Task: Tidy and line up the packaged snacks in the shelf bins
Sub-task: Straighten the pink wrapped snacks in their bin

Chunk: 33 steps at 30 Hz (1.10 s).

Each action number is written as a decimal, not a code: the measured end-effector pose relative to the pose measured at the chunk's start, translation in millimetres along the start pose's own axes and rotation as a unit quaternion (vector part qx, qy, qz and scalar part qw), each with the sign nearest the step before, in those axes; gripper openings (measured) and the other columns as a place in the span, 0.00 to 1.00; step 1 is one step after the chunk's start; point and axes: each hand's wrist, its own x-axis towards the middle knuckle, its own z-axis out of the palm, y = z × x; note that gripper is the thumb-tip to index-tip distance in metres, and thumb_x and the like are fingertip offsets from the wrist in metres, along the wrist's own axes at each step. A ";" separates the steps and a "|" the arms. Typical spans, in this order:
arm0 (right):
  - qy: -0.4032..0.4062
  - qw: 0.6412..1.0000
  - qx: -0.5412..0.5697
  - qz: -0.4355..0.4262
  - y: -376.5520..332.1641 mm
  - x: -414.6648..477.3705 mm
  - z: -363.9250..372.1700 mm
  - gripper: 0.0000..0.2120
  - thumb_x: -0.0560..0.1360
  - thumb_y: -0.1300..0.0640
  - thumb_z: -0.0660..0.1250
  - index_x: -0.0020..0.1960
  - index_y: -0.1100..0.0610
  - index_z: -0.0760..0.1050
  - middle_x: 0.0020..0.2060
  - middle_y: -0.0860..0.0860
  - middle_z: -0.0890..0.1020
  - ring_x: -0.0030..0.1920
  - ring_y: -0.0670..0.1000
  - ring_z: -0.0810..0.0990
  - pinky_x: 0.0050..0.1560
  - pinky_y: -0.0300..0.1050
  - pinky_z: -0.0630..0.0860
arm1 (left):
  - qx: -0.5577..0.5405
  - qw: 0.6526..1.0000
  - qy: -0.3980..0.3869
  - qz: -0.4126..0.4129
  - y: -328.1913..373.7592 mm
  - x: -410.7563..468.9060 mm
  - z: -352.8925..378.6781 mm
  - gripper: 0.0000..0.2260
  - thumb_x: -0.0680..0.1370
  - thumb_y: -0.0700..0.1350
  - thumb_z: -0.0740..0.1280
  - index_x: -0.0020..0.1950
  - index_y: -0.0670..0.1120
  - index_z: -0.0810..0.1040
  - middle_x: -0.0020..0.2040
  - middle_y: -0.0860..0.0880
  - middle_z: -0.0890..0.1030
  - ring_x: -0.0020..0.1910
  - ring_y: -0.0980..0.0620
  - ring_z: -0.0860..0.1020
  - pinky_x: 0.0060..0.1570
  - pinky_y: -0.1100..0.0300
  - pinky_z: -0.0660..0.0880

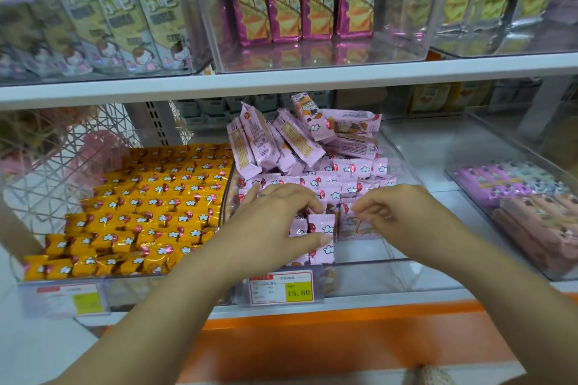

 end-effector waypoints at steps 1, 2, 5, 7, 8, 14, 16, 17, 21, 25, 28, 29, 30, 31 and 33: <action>-0.013 1.000 -0.019 0.004 0.7 2.6 2.6 0.15 0.76 0.67 0.60 0.54 0.54 0.81 0.50 0.50 0.84 0.49 0.46 0.81 0.49 0.33 0.74 | 0.001 1.000 -0.001 0.000 0.4 0.6 0.0 0.16 0.75 0.61 0.64 0.60 0.59 0.71 0.67 0.62 0.68 0.69 0.60 0.62 0.74 0.49 0.44; -0.027 0.999 -0.033 0.008 1.0 5.5 5.6 0.18 0.76 0.69 0.58 0.59 0.56 0.79 0.54 0.51 0.83 0.54 0.48 0.80 0.54 0.35 0.74 | 0.005 1.000 -0.003 -0.001 0.0 1.3 0.6 0.16 0.75 0.61 0.64 0.60 0.59 0.72 0.67 0.62 0.68 0.69 0.60 0.62 0.74 0.49 0.45; -0.027 0.997 -0.073 0.003 3.9 13.2 12.1 0.23 0.72 0.74 0.55 0.61 0.59 0.77 0.57 0.55 0.81 0.60 0.55 0.77 0.60 0.48 0.73 | 0.010 1.000 -0.006 -0.002 -0.8 3.2 1.8 0.15 0.76 0.59 0.65 0.60 0.58 0.72 0.68 0.61 0.68 0.70 0.58 0.62 0.74 0.47 0.49; -0.021 0.995 -0.100 0.003 6.5 15.2 13.7 0.22 0.71 0.74 0.55 0.60 0.60 0.77 0.55 0.57 0.81 0.58 0.58 0.76 0.58 0.53 0.73 | 0.010 1.000 -0.005 0.002 -1.3 3.8 2.5 0.15 0.75 0.59 0.65 0.60 0.59 0.72 0.68 0.61 0.68 0.69 0.59 0.62 0.73 0.46 0.51; -0.024 0.994 -0.110 0.005 7.1 15.2 14.4 0.22 0.72 0.73 0.55 0.61 0.60 0.76 0.55 0.57 0.80 0.57 0.58 0.75 0.58 0.54 0.72 | 0.009 1.000 -0.005 0.004 -2.1 3.9 2.9 0.15 0.75 0.60 0.65 0.60 0.59 0.72 0.68 0.61 0.68 0.69 0.59 0.63 0.72 0.45 0.52; -0.014 0.996 -0.092 0.000 6.8 12.5 12.1 0.16 0.75 0.69 0.55 0.56 0.63 0.78 0.52 0.57 0.82 0.55 0.57 0.77 0.57 0.52 0.73 | -0.033 0.999 0.032 0.027 -2.0 1.9 -0.8 0.13 0.75 0.59 0.65 0.58 0.57 0.75 0.65 0.61 0.71 0.66 0.59 0.67 0.70 0.50 0.60; 0.008 0.997 -0.072 0.001 3.7 12.6 8.8 0.17 0.75 0.68 0.56 0.57 0.60 0.79 0.53 0.53 0.82 0.56 0.52 0.78 0.56 0.38 0.72 | -0.040 0.997 0.065 0.032 -1.5 2.1 -3.8 0.11 0.76 0.56 0.65 0.57 0.55 0.76 0.61 0.61 0.73 0.63 0.58 0.69 0.67 0.53 0.64; 0.017 0.998 -0.057 0.007 1.9 13.1 7.7 0.17 0.75 0.67 0.57 0.58 0.58 0.79 0.53 0.51 0.82 0.54 0.50 0.79 0.52 0.31 0.71 | -0.036 0.995 0.088 0.032 -2.6 2.7 -5.2 0.10 0.77 0.55 0.65 0.56 0.55 0.77 0.59 0.60 0.75 0.62 0.56 0.71 0.65 0.53 0.66; 0.085 0.996 0.016 0.015 -4.2 20.6 6.8 0.13 0.76 0.65 0.62 0.54 0.54 0.81 0.43 0.47 0.82 0.43 0.46 0.79 0.38 0.19 0.67 | -0.006 0.982 0.189 0.005 -13.6 6.2 -10.5 0.06 0.77 0.48 0.65 0.52 0.51 0.79 0.52 0.55 0.79 0.53 0.52 0.76 0.57 0.49 0.73; 0.152 0.984 0.098 -0.007 -21.1 33.2 11.7 0.12 0.76 0.61 0.65 0.56 0.49 0.76 0.45 0.40 0.76 0.40 0.38 0.76 0.42 0.25 0.72 | 0.002 0.964 0.261 -0.044 -24.2 10.8 -17.1 0.08 0.76 0.44 0.66 0.55 0.49 0.79 0.50 0.56 0.73 0.50 0.55 0.73 0.56 0.51 0.72; 0.181 0.976 0.111 -0.053 -31.7 48.2 19.7 0.20 0.75 0.60 0.67 0.66 0.50 0.71 0.61 0.47 0.69 0.58 0.47 0.75 0.61 0.45 0.73 | 0.024 0.959 0.271 -0.075 -29.3 16.0 -20.2 0.15 0.76 0.44 0.67 0.63 0.49 0.75 0.60 0.50 0.71 0.59 0.49 0.69 0.59 0.52 0.68; 0.182 0.976 0.105 -0.058 -34.4 53.9 21.6 0.22 0.75 0.59 0.67 0.68 0.49 0.69 0.65 0.49 0.66 0.60 0.49 0.74 0.63 0.48 0.71 | 0.029 0.960 0.264 -0.084 -30.4 17.6 -21.1 0.17 0.77 0.45 0.66 0.65 0.50 0.74 0.63 0.48 0.70 0.63 0.47 0.68 0.61 0.51 0.67; 0.181 0.977 0.099 -0.058 -37.0 59.0 23.2 0.24 0.75 0.57 0.67 0.69 0.48 0.68 0.68 0.49 0.63 0.59 0.48 0.74 0.64 0.48 0.70 | 0.030 0.963 0.251 -0.096 -30.8 19.0 -21.8 0.19 0.77 0.47 0.66 0.68 0.52 0.71 0.66 0.47 0.68 0.66 0.46 0.65 0.64 0.51 0.65; 0.176 0.979 0.091 -0.055 -39.4 63.7 24.7 0.24 0.76 0.56 0.67 0.70 0.47 0.66 0.70 0.50 0.60 0.54 0.42 0.75 0.64 0.46 0.69 | 0.028 0.966 0.233 -0.108 -31.2 20.2 -22.3 0.21 0.77 0.48 0.66 0.70 0.54 0.69 0.68 0.46 0.66 0.68 0.45 0.63 0.65 0.50 0.64; 0.163 0.982 0.080 -0.050 -41.8 71.7 28.1 0.24 0.77 0.53 0.66 0.71 0.46 0.65 0.72 0.49 0.57 0.47 0.36 0.72 0.59 0.33 0.64 | 0.029 0.973 0.189 -0.132 -32.6 23.4 -22.4 0.24 0.78 0.52 0.64 0.73 0.58 0.64 0.70 0.46 0.63 0.70 0.45 0.61 0.69 0.48 0.63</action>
